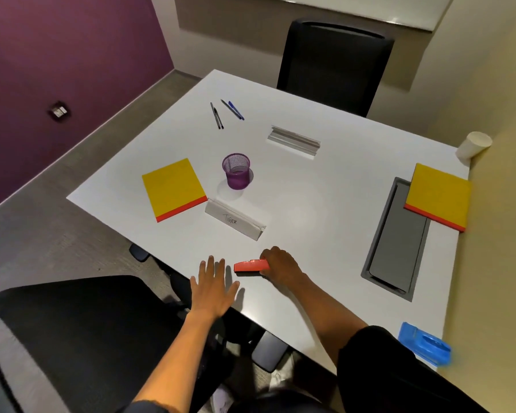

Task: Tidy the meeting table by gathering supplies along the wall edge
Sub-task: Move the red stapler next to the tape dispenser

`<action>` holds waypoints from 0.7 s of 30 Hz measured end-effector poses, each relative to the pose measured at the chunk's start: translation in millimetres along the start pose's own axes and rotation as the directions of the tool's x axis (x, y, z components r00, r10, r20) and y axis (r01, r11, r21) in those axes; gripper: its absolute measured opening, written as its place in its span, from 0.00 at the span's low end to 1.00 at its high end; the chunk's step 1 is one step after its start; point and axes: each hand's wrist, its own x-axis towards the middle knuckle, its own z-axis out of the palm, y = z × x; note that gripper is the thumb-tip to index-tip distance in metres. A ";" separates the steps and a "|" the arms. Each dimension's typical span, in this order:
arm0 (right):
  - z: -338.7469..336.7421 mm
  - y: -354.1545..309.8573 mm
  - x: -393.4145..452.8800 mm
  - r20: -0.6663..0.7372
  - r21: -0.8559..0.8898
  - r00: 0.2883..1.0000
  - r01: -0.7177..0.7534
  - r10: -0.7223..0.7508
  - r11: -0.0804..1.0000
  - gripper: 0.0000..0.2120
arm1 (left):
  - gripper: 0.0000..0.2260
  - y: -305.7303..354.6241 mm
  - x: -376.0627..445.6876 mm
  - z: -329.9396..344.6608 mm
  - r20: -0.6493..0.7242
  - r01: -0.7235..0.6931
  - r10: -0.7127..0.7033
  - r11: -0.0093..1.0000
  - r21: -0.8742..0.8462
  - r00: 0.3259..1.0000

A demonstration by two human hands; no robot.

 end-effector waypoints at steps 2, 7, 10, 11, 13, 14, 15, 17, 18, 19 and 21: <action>2.2 1.1 -5.7 0.026 0.020 1.000 0.012 -0.012 1.000 0.20 | 0.33 3.2 0.2 -1.2 0.007 -0.005 0.005 1.000 -0.001 1.000; 13.2 8.1 -19.4 0.021 -0.080 1.000 0.021 -0.019 0.997 0.22 | 0.33 11.9 0.9 -4.8 0.020 -0.032 0.032 0.999 0.006 0.999; 18.0 12.5 -28.7 -0.012 -0.024 1.000 -0.017 0.016 1.000 0.24 | 0.33 14.4 -1.0 -5.4 0.031 -0.045 0.044 0.999 0.013 0.999; 17.8 14.1 -32.2 -0.032 0.010 0.999 -0.036 0.036 0.999 0.24 | 0.33 14.9 -1.7 -5.9 0.034 -0.050 0.050 0.999 0.014 0.998; 14.9 18.9 -37.9 -0.071 0.076 0.994 -0.073 0.078 0.994 0.24 | 0.33 16.8 -2.3 -7.3 0.043 -0.063 0.062 0.998 0.021 0.997; 12.7 22.5 -40.8 -0.089 0.108 0.991 -0.091 0.101 0.990 0.24 | 0.33 18.7 -2.3 -8.0 0.047 -0.073 0.072 0.997 0.026 0.996; 9.3 26.2 -43.9 -0.107 0.139 0.986 -0.111 0.127 0.984 0.24 | 0.32 21.2 -1.3 -8.2 0.048 -0.085 0.084 0.996 0.030 0.995; 1.2 34.9 -49.9 -0.149 0.176 0.973 -0.147 0.174 0.973 0.24 | 0.32 27.5 1.9 -8.3 0.040 -0.114 0.113 0.993 0.037 0.993; -2.7 40.6 -53.3 -0.168 0.190 0.965 -0.169 0.202 0.967 0.24 | 0.32 32.3 4.0 -8.5 0.037 -0.134 0.132 0.990 0.044 0.991; -7.2 45.9 -57.3 -0.184 0.207 0.956 -0.190 0.229 0.960 0.24 | 0.33 37.5 6.1 -8.5 0.037 -0.155 0.153 0.987 0.051 0.988; -15.7 57.0 -67.0 -0.217 0.238 0.936 -0.225 0.278 0.945 0.24 | 0.33 51.4 9.7 -8.4 0.051 -0.204 0.201 0.977 0.058 0.978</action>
